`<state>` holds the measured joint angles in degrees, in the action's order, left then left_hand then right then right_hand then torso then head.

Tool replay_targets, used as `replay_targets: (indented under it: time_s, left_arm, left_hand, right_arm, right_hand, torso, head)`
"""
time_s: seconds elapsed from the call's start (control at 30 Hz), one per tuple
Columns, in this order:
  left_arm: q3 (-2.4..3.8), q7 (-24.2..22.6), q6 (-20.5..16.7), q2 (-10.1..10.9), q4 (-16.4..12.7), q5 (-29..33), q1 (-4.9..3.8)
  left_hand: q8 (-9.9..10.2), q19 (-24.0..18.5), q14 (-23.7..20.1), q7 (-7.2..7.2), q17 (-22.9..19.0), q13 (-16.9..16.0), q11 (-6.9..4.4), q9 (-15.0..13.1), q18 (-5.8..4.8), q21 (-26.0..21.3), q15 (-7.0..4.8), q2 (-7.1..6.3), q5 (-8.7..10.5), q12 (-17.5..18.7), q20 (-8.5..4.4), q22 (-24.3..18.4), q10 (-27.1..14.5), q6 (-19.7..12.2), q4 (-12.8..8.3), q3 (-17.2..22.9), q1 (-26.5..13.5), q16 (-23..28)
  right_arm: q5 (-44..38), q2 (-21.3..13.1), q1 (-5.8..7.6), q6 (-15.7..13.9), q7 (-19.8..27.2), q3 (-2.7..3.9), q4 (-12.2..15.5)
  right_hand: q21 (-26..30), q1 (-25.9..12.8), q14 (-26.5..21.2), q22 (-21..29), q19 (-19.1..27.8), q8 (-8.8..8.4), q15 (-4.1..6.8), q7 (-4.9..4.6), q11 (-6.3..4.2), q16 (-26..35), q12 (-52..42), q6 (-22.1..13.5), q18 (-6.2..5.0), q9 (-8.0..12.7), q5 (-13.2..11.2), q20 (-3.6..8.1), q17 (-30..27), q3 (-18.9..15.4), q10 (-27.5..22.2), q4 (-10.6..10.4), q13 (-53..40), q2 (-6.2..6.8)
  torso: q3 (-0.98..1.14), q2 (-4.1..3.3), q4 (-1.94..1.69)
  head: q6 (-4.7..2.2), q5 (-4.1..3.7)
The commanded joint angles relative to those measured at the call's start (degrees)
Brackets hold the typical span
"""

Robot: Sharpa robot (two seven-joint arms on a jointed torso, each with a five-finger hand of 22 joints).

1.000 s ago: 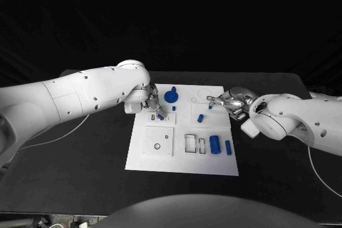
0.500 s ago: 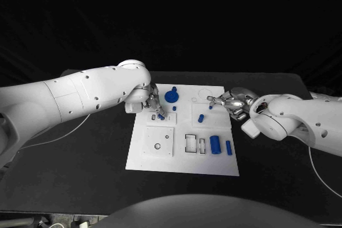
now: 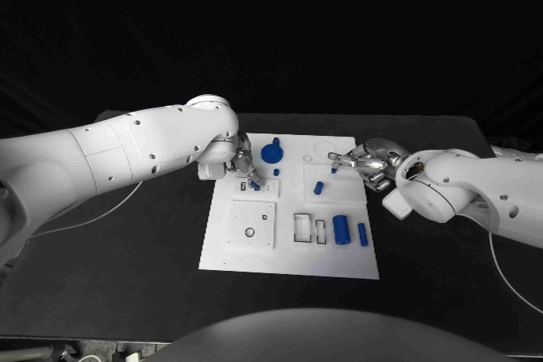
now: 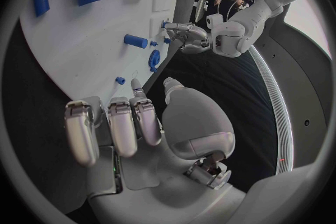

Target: Assemble the parts on the task board

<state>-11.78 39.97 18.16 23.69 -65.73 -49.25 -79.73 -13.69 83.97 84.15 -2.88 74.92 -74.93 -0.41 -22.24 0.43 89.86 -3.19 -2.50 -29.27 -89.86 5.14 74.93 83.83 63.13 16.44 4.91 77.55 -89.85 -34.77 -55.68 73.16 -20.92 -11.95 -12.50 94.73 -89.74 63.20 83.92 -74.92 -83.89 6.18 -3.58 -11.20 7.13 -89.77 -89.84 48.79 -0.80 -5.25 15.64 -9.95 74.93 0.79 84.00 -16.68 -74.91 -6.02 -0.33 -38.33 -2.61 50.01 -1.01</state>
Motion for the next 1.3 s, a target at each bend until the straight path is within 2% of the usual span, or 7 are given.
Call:
replay_targets:
  time_s: [0.03,0.4,0.47,0.7,0.9,1.13,1.3]
  left_arm:
    - [-0.06,1.84,1.31,-0.17,0.11,0.14,0.12]
    - [-0.06,2.03,1.61,-0.28,0.16,0.43,0.16]
    - [-0.06,2.19,1.75,-0.28,0.16,0.49,0.16]
    - [-0.07,2.47,1.96,-0.24,0.13,0.57,0.16]
    - [-0.08,2.55,2.06,-0.28,0.13,0.61,0.16]
    - [-0.1,2.66,1.88,-0.33,0.11,0.64,0.17]
    - [-0.11,2.25,0.82,-0.2,-0.04,0.64,0.19]
  left_hand:
    - [0.21,6.03,5.85,-0.01,15.08,-15.07,-0.06,-0.06,-0.43,0.14,-0.25,0.2,0.18,-0.14,0.26,15.07,6.17,0.15,0.23,-0.12,-0.52,-0.15]
    - [0.51,6.03,5.85,-0.13,15.08,-15.07,0.04,-0.17,-0.43,0.14,-0.13,0.39,1.02,-0.14,0.3,15.07,6.17,0.04,0.27,-0.41,-1.38,-0.15]
    - [0.74,6.03,5.85,-0.21,15.08,-15.07,0.13,-0.25,-0.43,0.14,-0.04,0.55,2.15,-0.14,0.31,15.07,6.17,-0.02,0.27,-0.71,-2.17,-0.15]
    - [1.47,6.03,5.85,-0.49,15.08,-15.07,0.42,-0.55,-0.43,0.14,0.28,0.69,8.97,-0.14,0.14,15.07,6.17,0.1,0.32,-2.73,-5.88,-0.15]
    - [1.89,6.03,5.85,-0.6,15.08,-15.07,0.51,-0.75,-0.43,0.14,0.37,0.91,11.55,-0.14,0.04,15.07,6.17,0.28,0.37,-4.17,-7.91,-0.15]
    - [2.06,6.03,5.85,-0.65,15.08,-15.07,0.55,-0.83,-0.43,0.14,0.41,0.75,11.96,-0.14,-0.02,15.07,6.17,0.28,0.36,-4.79,-8.55,-0.15]
    - [2.31,6.03,5.85,-0.73,15.08,-15.07,0.64,-1.14,-0.43,0.14,0.52,-0.64,12.08,-0.14,-0.1,15.07,6.17,0.65,0.52,-7.67,-12.84,-0.15]
  right_arm:
    - [-0.48,0.11,-0.04,0.19,0.25,-0.01,0.05]
    - [-0.48,0.17,-0.04,0.1,0.22,-0.01,0.07]
    - [-0.46,0.17,-0.04,0.08,0.2,-0.01,0.09]
    - [-0.28,0.2,-0.04,0.02,0.23,-0.01,0.08]
    - [-0.16,0.23,-0.04,-0.02,0.26,-0.01,0.05]
    - [-0.1,0.23,-0.04,0.05,0.25,-0.01,0.03]
    - [-0.09,0.18,-0.05,0.06,0.28,-0.01,0.0]
  right_hand:
    - [-0.26,0.54,6.08,-15.08,-6.11,0.33,-0.49,-0.31,0.36,-0.23,-0.16,0.21,0.8,-0.05,0.32,-0.37,15.07,-0.26,6.0,0.11,-15.09,-0.16]
    - [-0.26,0.54,6.08,-15.08,-6.11,0.33,-0.49,-0.31,0.36,-0.23,-0.16,0.21,0.8,-0.05,0.32,-0.37,15.07,-0.26,6.0,0.11,-15.09,-0.16]
    - [-0.26,0.54,6.08,-15.08,-6.11,0.33,-0.49,-0.31,0.36,-0.23,-0.16,0.21,0.8,-0.05,0.32,-0.37,15.07,-0.26,6.0,0.11,-15.09,-0.16]
    - [-0.26,0.54,6.08,-15.08,-6.11,0.33,-0.49,-0.31,0.36,-0.23,-0.16,0.21,0.8,-0.05,0.32,-0.37,15.07,-0.26,6.0,0.11,-15.09,-0.16]
    - [-0.26,0.58,6.08,-15.08,-6.11,0.34,-0.49,-0.31,0.36,-0.23,-0.16,0.19,0.8,-0.05,0.34,-0.37,15.07,-0.32,6.0,0.1,-15.09,-0.21]
    - [-0.26,0.6,6.08,-15.08,-6.11,0.35,-0.49,-0.31,0.36,-0.23,-0.16,0.18,0.8,-0.05,0.35,-0.37,15.07,-0.35,6.0,0.1,-15.09,-0.22]
    - [-0.26,0.6,6.08,-15.08,-6.11,0.35,-0.49,-0.31,0.36,-0.23,-0.16,0.18,0.8,-0.05,0.35,-0.37,15.07,-0.35,6.0,0.1,-15.09,-0.22]
  torso:
    - [0.03,0.02,-0.01]
    - [0.0,-0.03,-0.09]
    - [0.03,-0.04,-0.05]
    - [0.0,0.02,-0.01]
    - [0.03,-0.01,0.03]
    - [0.02,-0.03,0.01]
    - [0.01,-0.03,0.0]
  head:
    - [-0.01,0.01]
    - [-0.01,-0.08]
    - [-0.01,-0.02]
    - [-0.01,-0.01]
    - [-0.01,0.02]
    - [-0.01,-0.06]
    - [-0.01,-0.22]
